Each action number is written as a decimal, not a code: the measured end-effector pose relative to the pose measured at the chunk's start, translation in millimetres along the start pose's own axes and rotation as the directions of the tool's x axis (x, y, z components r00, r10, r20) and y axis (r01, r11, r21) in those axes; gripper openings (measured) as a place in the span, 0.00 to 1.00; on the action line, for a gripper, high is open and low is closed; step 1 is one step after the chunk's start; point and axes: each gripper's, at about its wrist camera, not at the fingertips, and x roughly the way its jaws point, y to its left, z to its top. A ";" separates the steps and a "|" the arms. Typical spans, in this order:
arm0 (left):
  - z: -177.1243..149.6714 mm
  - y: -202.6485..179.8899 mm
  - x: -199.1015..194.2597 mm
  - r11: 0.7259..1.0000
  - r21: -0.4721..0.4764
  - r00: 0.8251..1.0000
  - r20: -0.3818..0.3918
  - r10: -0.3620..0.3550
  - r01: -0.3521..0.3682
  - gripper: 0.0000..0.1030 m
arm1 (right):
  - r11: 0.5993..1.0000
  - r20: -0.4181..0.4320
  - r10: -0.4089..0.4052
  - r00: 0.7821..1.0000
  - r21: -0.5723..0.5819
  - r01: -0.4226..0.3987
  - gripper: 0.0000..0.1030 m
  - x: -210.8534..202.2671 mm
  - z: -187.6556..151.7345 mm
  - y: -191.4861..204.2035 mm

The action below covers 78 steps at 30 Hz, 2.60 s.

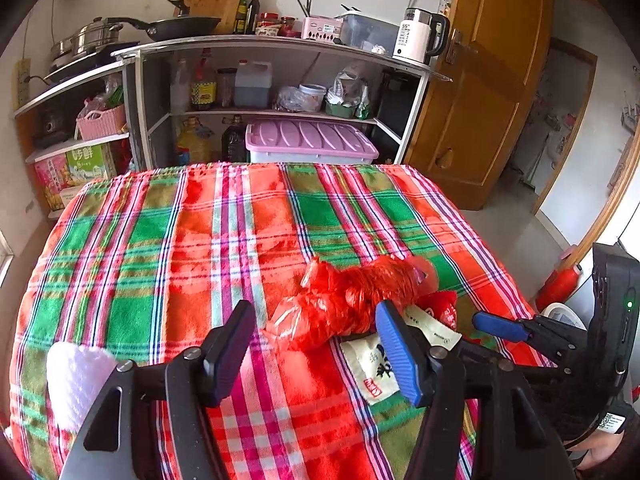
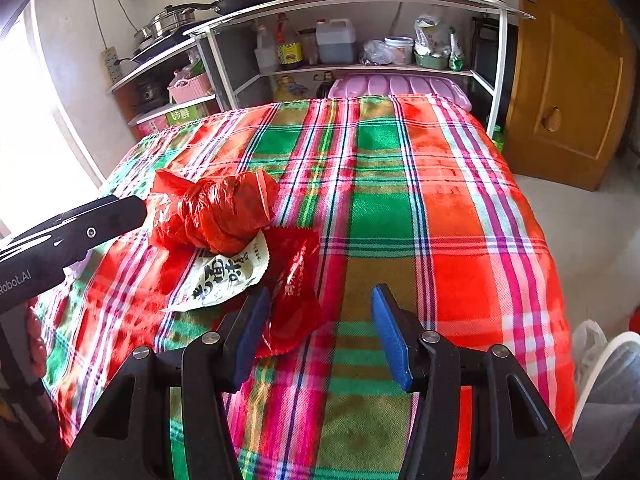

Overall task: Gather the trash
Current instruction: 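Grasp the red plastic bag with the left tool while the right tool grasps the red wrapper, then carry the red bag and red wrapper with both tools over the bin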

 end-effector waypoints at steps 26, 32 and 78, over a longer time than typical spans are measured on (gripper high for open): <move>19.9 -15.8 54.4 0.998 0.033 0.996 -0.078 -0.046 0.048 0.69 | 1.000 0.013 -0.014 1.000 0.000 0.014 0.21 4.8 0.4 -1.4; 20.4 -22.3 61.1 0.997 0.022 0.994 -0.085 -0.068 0.070 0.72 | 1.000 0.018 -0.029 0.999 0.010 0.029 0.21 2.5 -0.2 -5.7; -6.0 -64.5 -18.9 0.978 0.080 0.981 0.027 -0.193 0.191 0.47 | 0.994 0.172 -0.077 0.982 0.091 0.062 0.20 -90.0 -35.5 -29.8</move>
